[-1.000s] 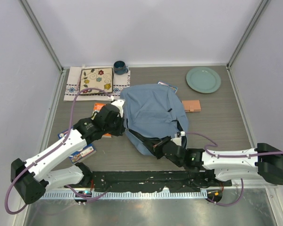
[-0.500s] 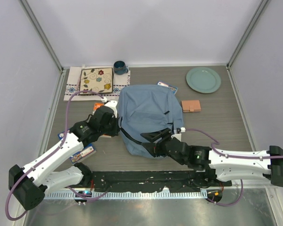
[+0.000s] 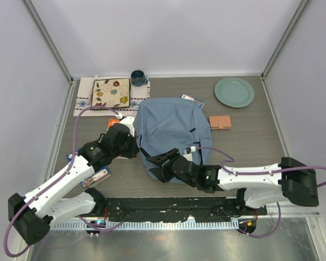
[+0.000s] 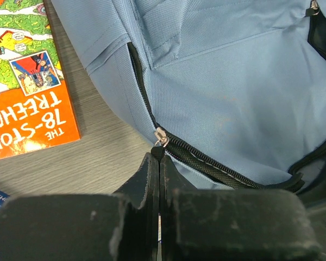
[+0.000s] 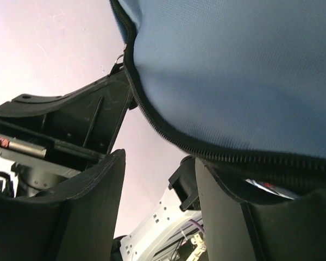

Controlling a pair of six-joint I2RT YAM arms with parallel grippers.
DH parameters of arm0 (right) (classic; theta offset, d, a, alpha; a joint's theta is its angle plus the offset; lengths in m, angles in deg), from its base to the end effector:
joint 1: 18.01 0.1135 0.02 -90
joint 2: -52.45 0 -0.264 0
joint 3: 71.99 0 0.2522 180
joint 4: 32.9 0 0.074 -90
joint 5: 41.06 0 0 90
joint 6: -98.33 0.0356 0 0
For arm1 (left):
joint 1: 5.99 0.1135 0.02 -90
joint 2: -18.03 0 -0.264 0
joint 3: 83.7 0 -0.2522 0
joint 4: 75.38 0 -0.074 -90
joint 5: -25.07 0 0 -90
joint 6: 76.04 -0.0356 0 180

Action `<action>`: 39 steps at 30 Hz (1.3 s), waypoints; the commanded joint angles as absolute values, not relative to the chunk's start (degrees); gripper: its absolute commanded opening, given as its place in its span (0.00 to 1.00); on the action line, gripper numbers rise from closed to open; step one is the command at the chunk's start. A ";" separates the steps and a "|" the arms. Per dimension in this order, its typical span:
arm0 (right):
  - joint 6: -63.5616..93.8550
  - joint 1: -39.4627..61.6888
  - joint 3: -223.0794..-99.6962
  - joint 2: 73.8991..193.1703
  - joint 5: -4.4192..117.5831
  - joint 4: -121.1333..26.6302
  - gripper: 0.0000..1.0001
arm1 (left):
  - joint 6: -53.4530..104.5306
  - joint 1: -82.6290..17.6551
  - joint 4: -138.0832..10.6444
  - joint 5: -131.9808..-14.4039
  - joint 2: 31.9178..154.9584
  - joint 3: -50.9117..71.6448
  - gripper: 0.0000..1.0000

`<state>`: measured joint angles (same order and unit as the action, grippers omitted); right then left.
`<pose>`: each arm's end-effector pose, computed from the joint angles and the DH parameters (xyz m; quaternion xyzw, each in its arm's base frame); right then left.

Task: Pack the student bag
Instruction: Unzip the student bag at the center of the board.

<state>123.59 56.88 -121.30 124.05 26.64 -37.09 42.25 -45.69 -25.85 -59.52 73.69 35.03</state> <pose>0.0823 0.2530 0.2207 0.3834 0.7479 0.5289 0.1181 0.1567 -0.1257 0.2802 0.0730 0.9165 -0.1826 0.3484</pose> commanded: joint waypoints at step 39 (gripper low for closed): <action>139.12 51.68 -115.73 126.99 26.62 -28.37 0.01 | 43.58 -55.38 -29.01 -55.89 67.25 37.36 0.00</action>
<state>123.16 51.61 -116.54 130.43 28.56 -26.97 43.74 -55.11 -25.82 -58.95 68.36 38.33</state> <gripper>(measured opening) 0.051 0.011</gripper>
